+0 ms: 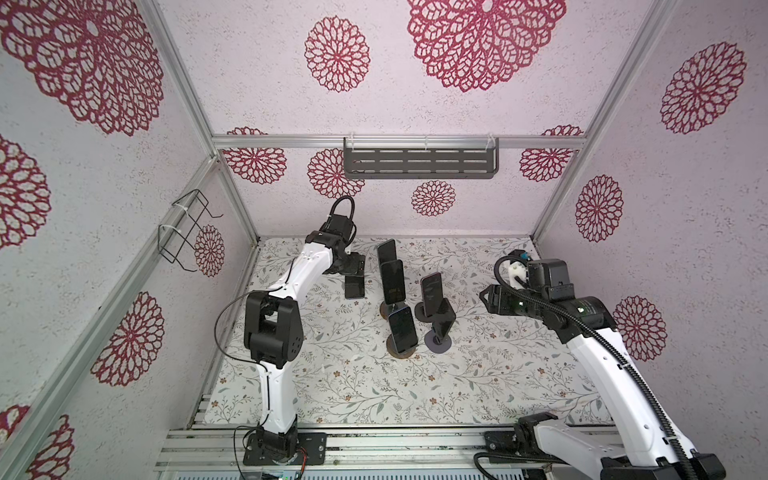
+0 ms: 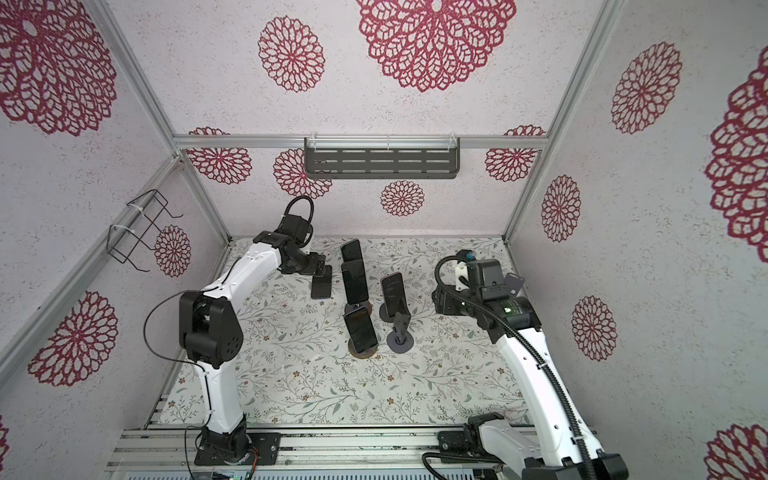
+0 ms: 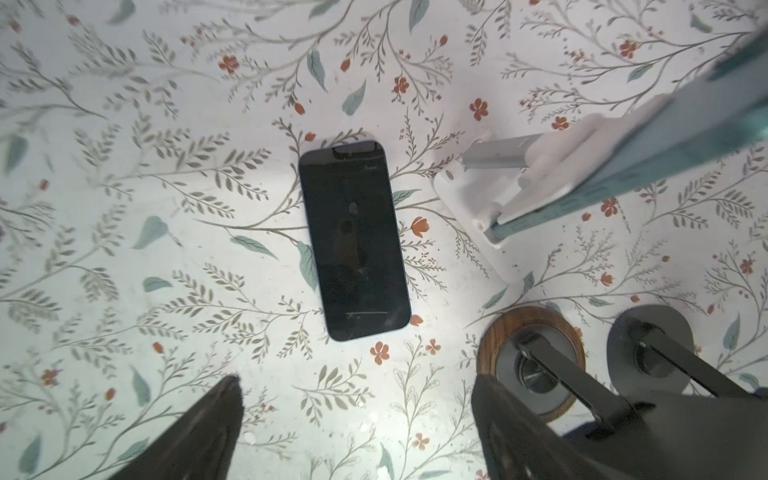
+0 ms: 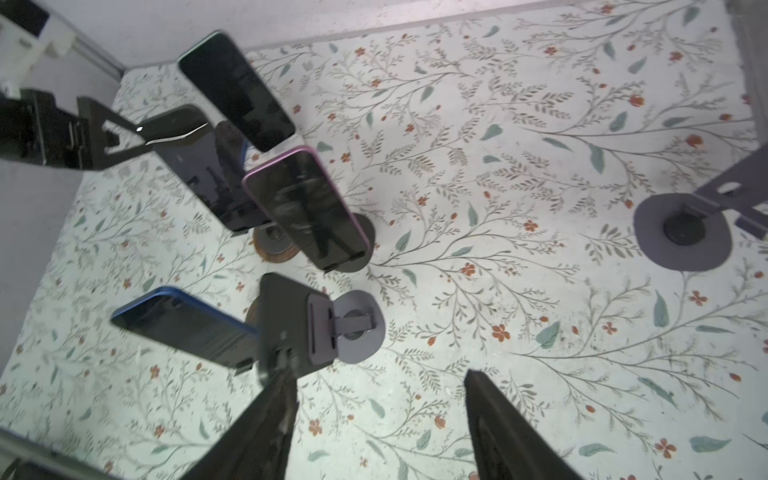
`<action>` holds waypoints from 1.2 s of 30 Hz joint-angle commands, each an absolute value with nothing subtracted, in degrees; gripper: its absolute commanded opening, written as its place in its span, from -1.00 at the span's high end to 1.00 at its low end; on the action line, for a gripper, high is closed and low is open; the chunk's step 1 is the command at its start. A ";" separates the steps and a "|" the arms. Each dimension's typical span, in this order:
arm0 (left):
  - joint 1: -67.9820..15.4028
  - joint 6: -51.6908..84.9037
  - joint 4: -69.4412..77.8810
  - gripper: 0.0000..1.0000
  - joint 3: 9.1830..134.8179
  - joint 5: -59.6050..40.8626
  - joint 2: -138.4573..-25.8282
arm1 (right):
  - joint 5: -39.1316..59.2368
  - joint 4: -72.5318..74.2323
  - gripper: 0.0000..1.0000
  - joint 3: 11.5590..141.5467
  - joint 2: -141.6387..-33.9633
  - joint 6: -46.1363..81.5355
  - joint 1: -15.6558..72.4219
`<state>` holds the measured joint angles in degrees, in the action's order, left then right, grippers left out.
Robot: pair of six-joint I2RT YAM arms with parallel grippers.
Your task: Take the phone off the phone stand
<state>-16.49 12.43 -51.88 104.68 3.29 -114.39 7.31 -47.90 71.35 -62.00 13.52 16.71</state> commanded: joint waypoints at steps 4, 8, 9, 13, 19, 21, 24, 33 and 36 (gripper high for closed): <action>-14.27 6.89 -44.28 -0.82 95.06 -0.85 -98.86 | 4.90 -55.09 -0.23 76.61 -65.73 12.54 23.09; -13.84 8.17 -40.84 -0.82 89.22 -8.59 -91.47 | 2.16 -56.47 -0.06 78.83 -69.32 13.07 27.52; -13.95 8.82 -40.34 -0.82 87.85 -11.12 -90.07 | 2.01 -56.64 -0.04 79.09 -69.92 13.16 28.08; -15.51 8.57 -37.75 -0.82 80.96 -15.29 -83.46 | 0.49 -57.18 -0.04 79.80 -71.64 14.18 30.41; -20.69 2.98 -38.90 -0.81 76.58 -13.02 -74.93 | -1.82 -55.87 -0.24 78.28 -73.15 20.12 32.70; -22.79 1.99 -37.47 -0.82 74.42 -13.64 -72.56 | -2.59 -55.61 -0.21 77.78 -73.60 21.37 32.74; -23.25 1.80 -37.54 -0.84 72.52 -16.43 -71.11 | -2.01 -54.71 -0.13 77.19 -74.38 22.66 33.38; -23.91 2.23 -37.26 -0.86 72.33 -17.75 -72.13 | -2.30 -51.93 0.05 75.55 -77.54 24.59 34.19; -23.98 2.33 -38.34 -0.86 72.76 -14.85 -72.93 | -2.84 -52.39 0.11 75.52 -78.31 24.52 34.19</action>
<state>-23.75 3.14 -39.42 72.90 -16.69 -71.99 -1.34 -52.71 75.29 -78.39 23.20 33.85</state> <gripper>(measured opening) 0.929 0.451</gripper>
